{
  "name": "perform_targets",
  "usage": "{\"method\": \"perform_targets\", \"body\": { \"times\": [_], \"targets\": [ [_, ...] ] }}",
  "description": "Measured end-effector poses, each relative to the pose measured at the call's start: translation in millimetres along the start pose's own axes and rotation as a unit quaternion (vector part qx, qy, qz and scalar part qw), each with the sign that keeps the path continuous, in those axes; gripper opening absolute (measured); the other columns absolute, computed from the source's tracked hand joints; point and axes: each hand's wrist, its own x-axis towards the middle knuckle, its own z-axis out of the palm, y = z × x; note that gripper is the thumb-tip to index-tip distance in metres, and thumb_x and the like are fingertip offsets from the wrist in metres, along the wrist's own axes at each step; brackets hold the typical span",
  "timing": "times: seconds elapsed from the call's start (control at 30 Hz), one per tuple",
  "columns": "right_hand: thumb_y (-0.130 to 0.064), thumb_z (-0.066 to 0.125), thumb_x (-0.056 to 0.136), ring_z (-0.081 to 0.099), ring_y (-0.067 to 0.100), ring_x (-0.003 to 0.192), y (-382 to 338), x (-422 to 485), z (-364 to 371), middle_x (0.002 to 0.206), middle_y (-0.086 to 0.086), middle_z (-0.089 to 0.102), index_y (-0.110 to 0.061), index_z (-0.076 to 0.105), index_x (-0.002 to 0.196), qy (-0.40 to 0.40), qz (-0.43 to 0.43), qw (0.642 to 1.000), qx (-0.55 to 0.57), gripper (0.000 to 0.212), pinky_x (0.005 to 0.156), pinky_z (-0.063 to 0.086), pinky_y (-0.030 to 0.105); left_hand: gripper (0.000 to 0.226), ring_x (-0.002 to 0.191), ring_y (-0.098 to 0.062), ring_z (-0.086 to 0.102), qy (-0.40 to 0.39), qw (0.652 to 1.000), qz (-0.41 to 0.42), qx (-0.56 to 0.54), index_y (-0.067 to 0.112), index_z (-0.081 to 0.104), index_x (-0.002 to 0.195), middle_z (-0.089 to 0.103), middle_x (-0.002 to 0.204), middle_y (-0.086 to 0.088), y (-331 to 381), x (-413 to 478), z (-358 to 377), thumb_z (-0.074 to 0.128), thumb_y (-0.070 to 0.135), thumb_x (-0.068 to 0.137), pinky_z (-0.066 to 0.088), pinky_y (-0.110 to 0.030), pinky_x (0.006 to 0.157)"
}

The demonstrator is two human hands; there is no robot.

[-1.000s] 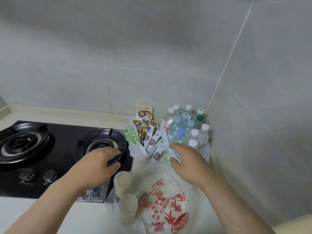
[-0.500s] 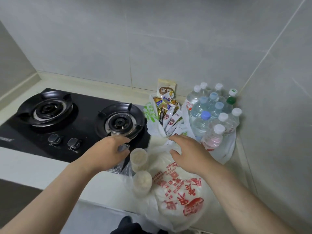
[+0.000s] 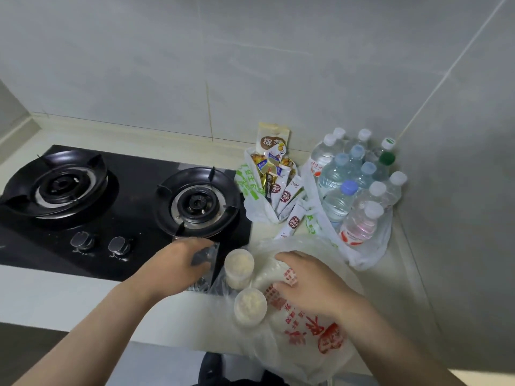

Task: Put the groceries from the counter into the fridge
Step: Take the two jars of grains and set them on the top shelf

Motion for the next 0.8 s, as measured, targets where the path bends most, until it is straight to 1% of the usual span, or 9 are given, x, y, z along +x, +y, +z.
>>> {"method": "perform_targets", "body": {
  "times": [0.1, 0.2, 0.33, 0.4, 0.5, 0.6, 0.7, 0.77, 0.8],
  "targets": [
    [-0.054, 0.063, 0.085, 0.041, 0.008, 0.134, -8.9, -1.5, 14.9, 0.146, -0.013, 0.045, -0.031, 0.041, 0.146, -0.029, -0.01, 1.0, -0.003, 0.068, 0.108, 0.035, 0.023, 0.067, 0.123, -0.007, 0.052, -0.028, 0.999, 0.02, 0.017, 0.027, 0.047, 0.143, 0.052, 0.141, 0.009, -5.7, 13.8, 10.2, 0.073, 0.027, 0.082, 0.042, -0.023, 0.102],
    [-0.056, 0.066, 0.078, 0.048, 0.01, 0.126, -16.1, -3.3, 28.1, 0.139, -0.012, 0.051, -0.031, 0.047, 0.137, -0.062, 0.001, 0.998, 0.002, 0.067, 0.103, 0.041, 0.029, 0.085, 0.139, -0.006, 0.036, -0.058, 0.997, 0.046, 0.028, 0.026, 0.033, 0.151, 0.038, 0.153, 0.01, -6.6, 24.7, 21.0, 0.077, 0.031, 0.078, 0.029, -0.017, 0.11],
    [-0.048, 0.072, 0.079, 0.05, 0.014, 0.12, -25.2, -2.4, 37.3, 0.133, -0.006, 0.054, -0.026, 0.05, 0.133, -0.109, -0.021, 0.994, -0.001, 0.062, 0.099, 0.043, 0.033, 0.097, 0.143, -0.007, 0.03, -0.08, 0.994, 0.067, 0.033, 0.027, 0.026, 0.153, 0.032, 0.156, 0.01, -6.9, 38.2, 31.7, 0.08, 0.039, 0.074, 0.027, -0.02, 0.113],
    [-0.045, 0.075, 0.079, 0.05, 0.015, 0.121, -26.6, 0.2, 43.2, 0.132, -0.006, 0.055, -0.025, 0.048, 0.134, -0.116, -0.038, 0.993, -0.007, 0.064, 0.099, 0.041, 0.031, 0.097, 0.142, -0.008, 0.033, -0.083, 0.992, 0.079, 0.046, 0.027, 0.027, 0.153, 0.035, 0.155, 0.009, -7.4, 44.1, 36.6, 0.08, 0.041, 0.073, 0.029, -0.022, 0.113],
    [-0.043, 0.078, 0.076, 0.052, 0.011, 0.114, -23.4, 4.7, 52.2, 0.127, -0.009, 0.057, -0.03, 0.046, 0.131, -0.098, -0.039, 0.994, 0.013, 0.064, 0.088, 0.042, 0.028, 0.095, 0.139, -0.012, 0.038, -0.079, 0.991, 0.098, 0.049, 0.027, 0.031, 0.151, 0.04, 0.152, 0.007, -6.6, 51.2, 41.2, 0.078, 0.047, 0.071, 0.032, -0.03, 0.114],
    [-0.041, 0.078, 0.075, 0.051, 0.006, 0.11, -22.1, 8.5, 57.9, 0.125, -0.012, 0.056, -0.033, 0.045, 0.133, -0.09, -0.043, 0.994, 0.033, 0.068, 0.081, 0.035, 0.021, 0.094, 0.134, -0.017, 0.044, -0.087, 0.988, 0.105, 0.076, 0.03, 0.035, 0.148, 0.048, 0.145, 0.008, -8.2, 56.7, 45.6, 0.075, 0.056, 0.068, 0.036, -0.036, 0.111],
    [-0.042, 0.079, 0.073, 0.052, 0.01, 0.114, -22.3, 12.5, 62.2, 0.129, -0.01, 0.056, -0.032, 0.043, 0.137, -0.092, -0.045, 0.994, 0.041, 0.074, 0.085, 0.036, 0.021, 0.079, 0.118, -0.02, 0.053, -0.091, 0.984, 0.11, 0.109, 0.04, 0.042, 0.135, 0.06, 0.126, 0.009, -9.5, 61.2, 51.5, 0.07, 0.066, 0.066, 0.041, -0.036, 0.099],
    [-0.044, 0.079, 0.071, 0.051, 0.011, 0.119, -22.3, 13.8, 63.5, 0.134, -0.01, 0.054, -0.035, 0.039, 0.14, -0.105, -0.043, 0.993, 0.033, 0.08, 0.093, 0.042, 0.025, 0.067, 0.107, -0.019, 0.056, -0.084, 0.981, 0.116, 0.131, 0.041, 0.046, 0.123, 0.063, 0.11, 0.011, -9.5, 64.3, 54.8, 0.067, 0.069, 0.065, 0.038, -0.031, 0.086],
    [-0.044, 0.079, 0.071, 0.05, 0.012, 0.121, -22.3, 14.2, 63.5, 0.137, -0.01, 0.053, -0.036, 0.037, 0.141, -0.114, -0.045, 0.992, 0.027, 0.082, 0.097, 0.042, 0.027, 0.066, 0.104, -0.018, 0.056, -0.084, 0.98, 0.116, 0.14, 0.04, 0.046, 0.122, 0.063, 0.108, 0.011, -9.5, 65.7, 55.6, 0.066, 0.068, 0.066, 0.036, -0.03, 0.084]
  ]
}}
